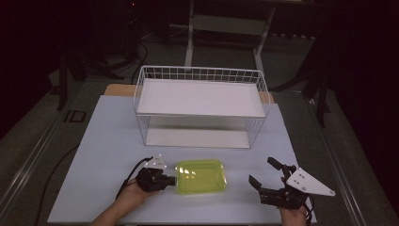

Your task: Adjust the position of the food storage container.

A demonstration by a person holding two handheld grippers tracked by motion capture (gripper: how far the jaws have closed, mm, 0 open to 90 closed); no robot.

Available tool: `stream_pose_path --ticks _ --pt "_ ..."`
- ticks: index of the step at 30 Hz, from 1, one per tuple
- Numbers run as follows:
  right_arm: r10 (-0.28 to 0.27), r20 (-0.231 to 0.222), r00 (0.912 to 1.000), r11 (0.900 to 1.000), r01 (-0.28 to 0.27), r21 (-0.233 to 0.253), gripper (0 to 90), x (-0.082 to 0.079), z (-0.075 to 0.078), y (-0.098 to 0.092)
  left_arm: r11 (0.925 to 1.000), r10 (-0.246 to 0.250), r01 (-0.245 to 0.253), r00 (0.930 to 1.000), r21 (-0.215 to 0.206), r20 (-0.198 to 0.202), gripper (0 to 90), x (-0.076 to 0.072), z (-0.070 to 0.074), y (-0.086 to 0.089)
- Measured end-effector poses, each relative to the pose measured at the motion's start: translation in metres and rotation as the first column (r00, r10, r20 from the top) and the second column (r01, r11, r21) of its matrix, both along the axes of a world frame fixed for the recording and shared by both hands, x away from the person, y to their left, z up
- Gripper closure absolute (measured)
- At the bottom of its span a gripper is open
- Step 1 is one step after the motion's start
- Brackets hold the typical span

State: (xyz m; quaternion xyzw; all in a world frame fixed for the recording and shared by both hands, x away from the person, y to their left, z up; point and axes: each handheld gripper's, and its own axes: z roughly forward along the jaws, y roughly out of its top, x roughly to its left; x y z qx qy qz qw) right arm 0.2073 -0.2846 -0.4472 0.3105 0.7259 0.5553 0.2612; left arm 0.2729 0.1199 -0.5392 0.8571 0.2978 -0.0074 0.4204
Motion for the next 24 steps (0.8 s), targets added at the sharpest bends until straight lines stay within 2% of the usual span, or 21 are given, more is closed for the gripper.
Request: stream_pose_path --ticks 4,15,21,24 --pt "0.001 0.0 1.0 1.0 -0.001 0.0 12.6 0.0 0.0 0.0 1.0 -0.003 0.003 0.9998 0.004 0.017 90.0 0.002 0.001 -0.006" --pt "0.012 -0.007 0.9999 1.0 -0.012 -0.009 12.6 0.0 -0.002 0.003 0.9999 0.005 -0.005 0.9999 -0.01 0.014 90.0 0.016 0.0 -0.013" --pt "0.021 -0.01 0.9997 1.0 -0.021 -0.003 12.6 0.001 -0.004 0.003 0.9998 0.017 -0.017 0.9997 0.002 0.015 89.7 0.015 -0.002 -0.01" --pt "0.027 -0.012 0.9995 1.0 -0.027 0.009 12.6 0.001 -0.004 0.003 0.9991 0.042 -0.042 0.999 0.002 0.016 78.4 0.013 0.001 -0.001"
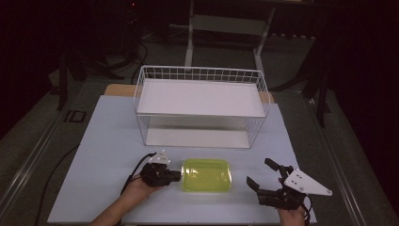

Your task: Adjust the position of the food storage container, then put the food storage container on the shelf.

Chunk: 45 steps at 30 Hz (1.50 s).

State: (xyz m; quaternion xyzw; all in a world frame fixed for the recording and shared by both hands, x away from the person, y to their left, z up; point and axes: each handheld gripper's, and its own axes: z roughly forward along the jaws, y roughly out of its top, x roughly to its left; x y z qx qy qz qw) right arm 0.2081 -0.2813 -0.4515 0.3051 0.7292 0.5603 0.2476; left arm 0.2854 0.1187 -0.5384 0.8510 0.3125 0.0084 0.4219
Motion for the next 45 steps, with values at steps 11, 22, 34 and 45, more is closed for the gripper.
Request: stream_pose_path --ticks 11,22,34,45 --pt "-0.011 0.006 0.9999 0.994 0.012 -0.108 14.5 -0.001 -0.002 0.015 0.9863 0.073 -0.063 0.9957 -0.152 0.058 16.2 -0.024 0.031 0.03" --pt "0.021 -0.152 0.9881 0.991 -0.041 -0.13 16.3 0.013 -0.008 0.028 0.9786 0.14 -0.124 0.9863 -0.164 0.088 2.1 -0.033 0.054 0.02" --pt "0.015 -0.379 0.9253 0.998 -0.039 -0.058 13.2 0.049 -0.004 0.039 0.9603 0.219 -0.234 0.9694 -0.151 -0.11 2.1 -0.017 0.049 -0.003" --pt "0.017 -0.718 0.6963 0.997 0.045 0.067 21.5 0.075 -0.034 0.041 0.931 0.29 -0.342 0.9039 -0.127 -0.315 15.4 -0.005 0.035 -0.008"
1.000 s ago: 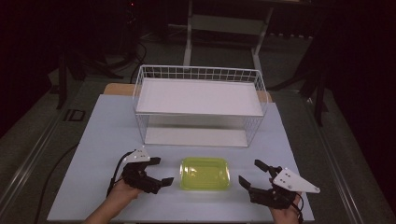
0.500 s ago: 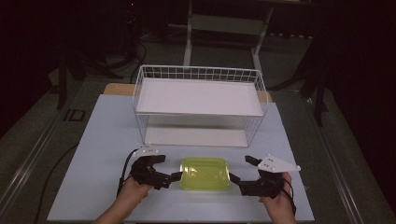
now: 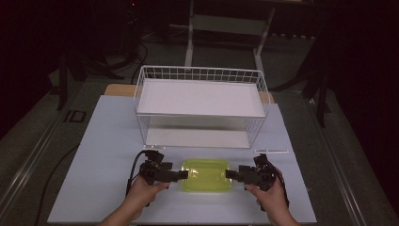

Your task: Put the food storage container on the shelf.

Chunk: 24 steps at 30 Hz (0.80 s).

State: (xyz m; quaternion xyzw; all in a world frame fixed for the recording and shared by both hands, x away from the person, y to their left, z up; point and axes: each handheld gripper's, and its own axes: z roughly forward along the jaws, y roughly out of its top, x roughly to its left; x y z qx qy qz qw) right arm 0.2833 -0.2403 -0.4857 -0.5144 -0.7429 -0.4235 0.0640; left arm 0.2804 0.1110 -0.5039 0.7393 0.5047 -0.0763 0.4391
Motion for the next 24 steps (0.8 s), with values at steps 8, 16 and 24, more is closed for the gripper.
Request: stream_pose_path --ticks 8,16,24 --pt "-0.029 -0.132 0.9908 0.998 0.035 0.045 34.2 0.011 -0.02 0.0 0.9995 0.025 -0.027 0.9946 -0.016 -0.101 35.2 0.005 -0.015 -0.002" --pt "-0.02 -0.181 0.9832 0.999 0.026 0.035 52.9 0.012 -0.03 0.007 0.9995 0.009 -0.012 0.9935 -0.029 -0.113 60.4 0.004 -0.018 -0.008" --pt "-0.038 -0.143 0.989 0.999 0.043 0.03 71.7 0.006 -0.03 0.006 0.9996 0.013 -0.016 0.9954 -0.024 -0.095 71.5 0.001 -0.017 -0.012"
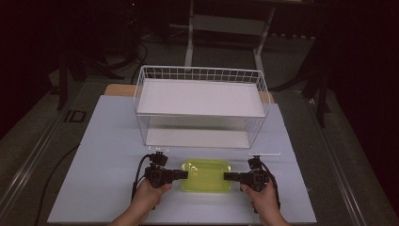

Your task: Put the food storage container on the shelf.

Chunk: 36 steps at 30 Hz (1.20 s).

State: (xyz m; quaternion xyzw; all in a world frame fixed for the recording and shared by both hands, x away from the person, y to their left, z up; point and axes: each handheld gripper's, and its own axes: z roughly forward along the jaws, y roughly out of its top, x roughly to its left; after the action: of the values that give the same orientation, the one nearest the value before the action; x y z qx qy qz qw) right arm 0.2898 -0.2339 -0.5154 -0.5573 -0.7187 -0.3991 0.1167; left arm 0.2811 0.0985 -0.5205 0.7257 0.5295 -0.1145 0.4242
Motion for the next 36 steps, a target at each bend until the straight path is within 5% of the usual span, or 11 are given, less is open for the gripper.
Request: stream_pose_path --ticks 13,20,24,36 --pt "-0.029 0.014 0.9995 1.0 0.029 0.003 76.7 -0.009 0.005 0.0 0.9998 0.02 -0.019 0.9994 0.011 -0.029 75.6 -0.007 0.006 -0.004" --pt "-0.025 0.04 0.9989 0.999 0.026 -0.021 77.5 -0.015 0.01 0.005 0.9981 0.055 -0.056 0.9978 -0.026 -0.035 78.6 -0.011 0.005 0.002" --pt "-0.022 0.054 0.9983 0.999 0.023 -0.023 79.3 -0.018 0.013 0.008 0.9978 0.066 -0.066 0.9978 0.01 -0.002 80.5 -0.015 0.012 0.001" --pt "-0.036 0.156 0.9871 0.999 0.039 -0.019 79.5 -0.008 0.038 0.015 0.9922 0.124 -0.124 0.9862 -0.012 0.11 80.5 -0.012 0.032 0.005"
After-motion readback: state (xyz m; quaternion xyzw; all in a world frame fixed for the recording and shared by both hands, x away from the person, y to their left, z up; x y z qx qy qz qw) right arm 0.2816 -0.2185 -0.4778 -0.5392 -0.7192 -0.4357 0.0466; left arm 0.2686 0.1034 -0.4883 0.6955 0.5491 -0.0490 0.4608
